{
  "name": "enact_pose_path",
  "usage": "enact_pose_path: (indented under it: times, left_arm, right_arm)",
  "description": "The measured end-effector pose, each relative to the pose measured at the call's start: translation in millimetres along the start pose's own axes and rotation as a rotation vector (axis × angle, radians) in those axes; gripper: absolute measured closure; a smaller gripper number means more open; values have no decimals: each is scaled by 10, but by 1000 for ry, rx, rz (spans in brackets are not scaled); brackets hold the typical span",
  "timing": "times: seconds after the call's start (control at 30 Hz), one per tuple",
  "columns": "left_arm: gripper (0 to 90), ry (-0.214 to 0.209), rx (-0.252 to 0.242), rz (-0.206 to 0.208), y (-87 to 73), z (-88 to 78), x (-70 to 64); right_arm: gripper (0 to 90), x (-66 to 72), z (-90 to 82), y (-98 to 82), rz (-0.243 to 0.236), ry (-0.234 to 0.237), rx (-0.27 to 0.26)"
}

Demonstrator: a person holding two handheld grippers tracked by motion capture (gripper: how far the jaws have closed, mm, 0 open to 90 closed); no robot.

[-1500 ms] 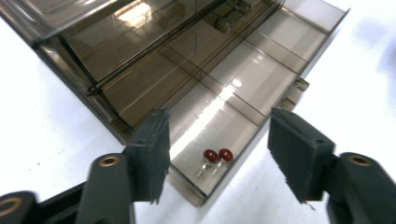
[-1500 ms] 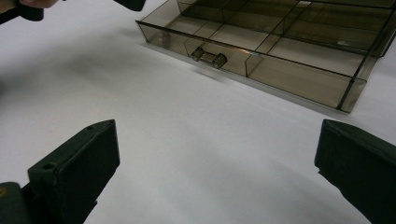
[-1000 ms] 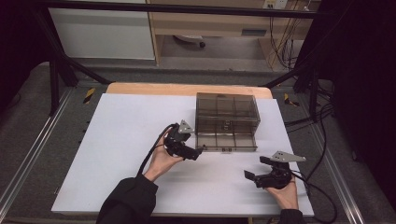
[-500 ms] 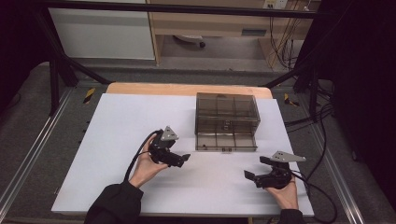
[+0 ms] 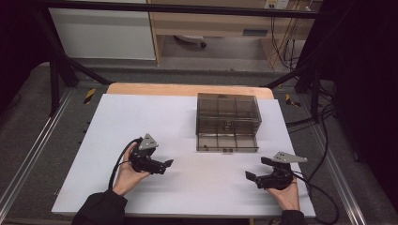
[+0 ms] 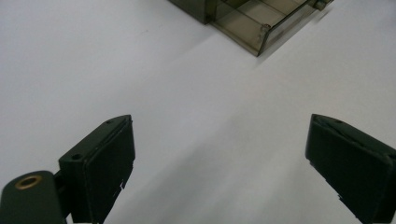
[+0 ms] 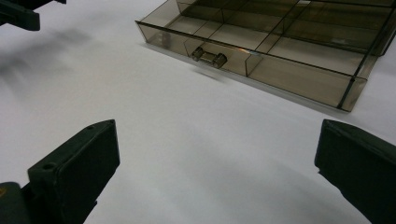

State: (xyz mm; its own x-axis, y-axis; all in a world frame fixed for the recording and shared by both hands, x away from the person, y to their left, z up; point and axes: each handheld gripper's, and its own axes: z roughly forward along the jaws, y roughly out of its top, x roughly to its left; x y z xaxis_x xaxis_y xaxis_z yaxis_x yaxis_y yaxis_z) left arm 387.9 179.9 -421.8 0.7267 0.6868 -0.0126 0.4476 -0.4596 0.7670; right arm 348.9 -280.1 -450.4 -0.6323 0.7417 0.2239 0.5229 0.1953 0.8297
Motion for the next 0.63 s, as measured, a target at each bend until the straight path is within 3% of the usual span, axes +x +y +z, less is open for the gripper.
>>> enact_pose_path:
  times: [0.23, 0.63]
  left_arm:
    - [80, 21, -4, -14, -252, -176, 101]
    - [78, 53, -6, -103, -676, -439, 381]
  right_arm:
    - [6, 0, 0, -1, 0, -2, 2]
    - [6, 4, 4, -3, 4, -3, 4]
